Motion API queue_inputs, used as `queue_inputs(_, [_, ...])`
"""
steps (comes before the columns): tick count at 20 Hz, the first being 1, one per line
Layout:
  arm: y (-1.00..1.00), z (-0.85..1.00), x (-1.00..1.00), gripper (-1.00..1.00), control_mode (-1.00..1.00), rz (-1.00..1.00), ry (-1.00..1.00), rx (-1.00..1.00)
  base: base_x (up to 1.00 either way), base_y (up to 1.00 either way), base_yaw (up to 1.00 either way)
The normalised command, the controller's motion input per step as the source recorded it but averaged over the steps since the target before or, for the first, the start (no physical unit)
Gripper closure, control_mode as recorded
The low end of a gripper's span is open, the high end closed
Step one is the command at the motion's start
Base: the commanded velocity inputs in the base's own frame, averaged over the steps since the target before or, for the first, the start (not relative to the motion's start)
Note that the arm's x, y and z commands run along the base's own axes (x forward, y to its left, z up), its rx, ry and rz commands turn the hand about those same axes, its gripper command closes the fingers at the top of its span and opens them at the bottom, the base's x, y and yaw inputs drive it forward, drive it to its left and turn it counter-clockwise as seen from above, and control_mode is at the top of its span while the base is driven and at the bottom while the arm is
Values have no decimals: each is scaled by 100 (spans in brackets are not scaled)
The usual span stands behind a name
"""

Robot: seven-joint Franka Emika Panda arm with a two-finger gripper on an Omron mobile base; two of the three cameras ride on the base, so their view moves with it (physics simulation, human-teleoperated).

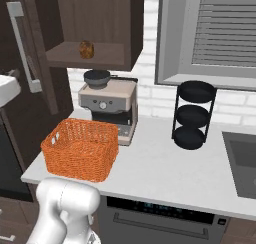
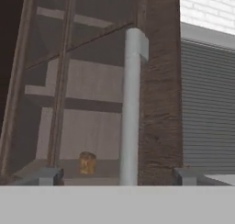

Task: Open the cabinet, pick up the bread from the cabinet and place it in the basket. Then move the basket to the dining counter.

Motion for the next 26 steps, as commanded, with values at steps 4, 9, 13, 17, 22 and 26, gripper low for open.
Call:
queue_inputs(4, [-25, 8, -100, -100, -100, 16, 0, 0, 0, 0, 0])
queue_inputs(9, [-99, 10, -35, -100, -100, 28, 0, 0, 0, 0, 0])
queue_inputs(13, [-100, 4, 9, -100, -100, 42, 1, 1, 0, 0, 0])
queue_inputs(17, [-78, 0, 54, -100, -100, 51, 8, 1, 0, 0, 0])
queue_inputs(22, [-24, -5, 99, -100, -100, 53, 14, 2, 0, 0, 0])
queue_inputs(26, [0, -20, 97, -100, -100, 31, 2, 0, 0, 0, 0])
